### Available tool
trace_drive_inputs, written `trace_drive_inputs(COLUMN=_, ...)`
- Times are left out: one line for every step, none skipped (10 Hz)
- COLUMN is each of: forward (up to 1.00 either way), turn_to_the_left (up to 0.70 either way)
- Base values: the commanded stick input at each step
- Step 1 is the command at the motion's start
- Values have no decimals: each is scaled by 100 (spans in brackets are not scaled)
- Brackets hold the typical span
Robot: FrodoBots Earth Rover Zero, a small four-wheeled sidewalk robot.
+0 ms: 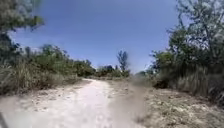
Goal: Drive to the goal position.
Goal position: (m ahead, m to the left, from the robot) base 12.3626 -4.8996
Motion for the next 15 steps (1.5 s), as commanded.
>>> trace_drive_inputs(forward=70, turn_to_the_left=0)
trace_drive_inputs(forward=70, turn_to_the_left=0)
trace_drive_inputs(forward=70, turn_to_the_left=0)
trace_drive_inputs(forward=70, turn_to_the_left=0)
trace_drive_inputs(forward=70, turn_to_the_left=0)
trace_drive_inputs(forward=70, turn_to_the_left=0)
trace_drive_inputs(forward=70, turn_to_the_left=0)
trace_drive_inputs(forward=70, turn_to_the_left=0)
trace_drive_inputs(forward=70, turn_to_the_left=0)
trace_drive_inputs(forward=70, turn_to_the_left=0)
trace_drive_inputs(forward=70, turn_to_the_left=0)
trace_drive_inputs(forward=70, turn_to_the_left=0)
trace_drive_inputs(forward=70, turn_to_the_left=0)
trace_drive_inputs(forward=70, turn_to_the_left=0)
trace_drive_inputs(forward=70, turn_to_the_left=0)
